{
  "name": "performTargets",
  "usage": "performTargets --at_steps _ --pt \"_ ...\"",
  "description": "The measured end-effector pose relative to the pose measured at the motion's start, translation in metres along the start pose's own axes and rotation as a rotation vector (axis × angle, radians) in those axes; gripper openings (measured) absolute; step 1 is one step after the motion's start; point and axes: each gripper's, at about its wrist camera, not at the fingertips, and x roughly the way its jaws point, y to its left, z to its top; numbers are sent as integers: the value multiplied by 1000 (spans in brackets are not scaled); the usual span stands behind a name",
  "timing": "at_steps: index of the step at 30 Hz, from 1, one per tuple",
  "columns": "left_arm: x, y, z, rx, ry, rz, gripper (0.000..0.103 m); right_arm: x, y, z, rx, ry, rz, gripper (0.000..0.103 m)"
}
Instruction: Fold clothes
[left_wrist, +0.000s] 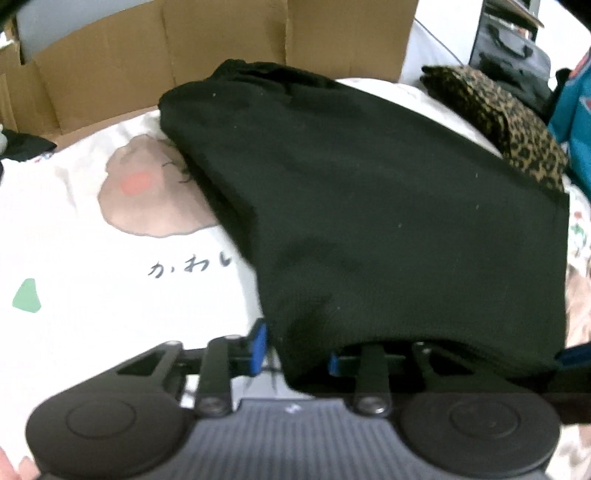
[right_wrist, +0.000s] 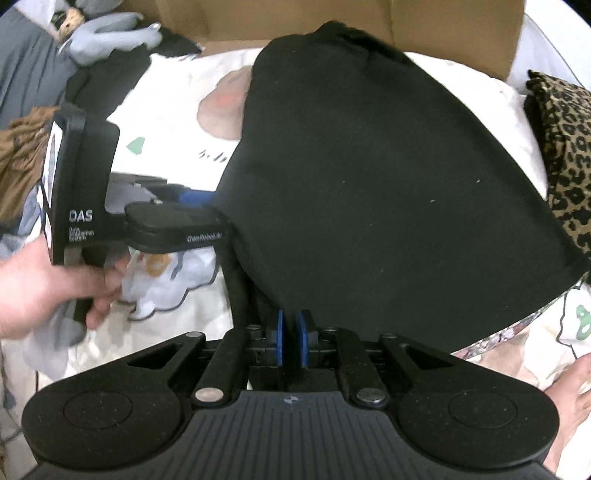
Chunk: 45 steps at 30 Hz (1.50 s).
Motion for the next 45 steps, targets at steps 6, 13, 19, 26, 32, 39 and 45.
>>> performTargets --at_steps 6,13,19,26,32,39,45 --pt "-8 6 -9 40 17 18 25 -3 2 -4 -13 41 59 10" --pt "-23 14 -15 76 55 31 27 -7 -20 -16 84 90 102 10" --pt "-41 25 -15 51 77 65 27 -13 -35 -18 166 63 90 10" --pt "-52 19 -3 -112 64 -30 30 1 -48 -26 311 72 110 10" --pt "-50 7 -2 -264 85 -145 51 19 -57 -42 374 118 113 10" --pt "-45 3 -19 -403 125 -198 42 25 -60 -53 402 145 111 10" --pt "-40 4 -39 -606 150 -297 40 23 -68 -61 453 145 102 11"
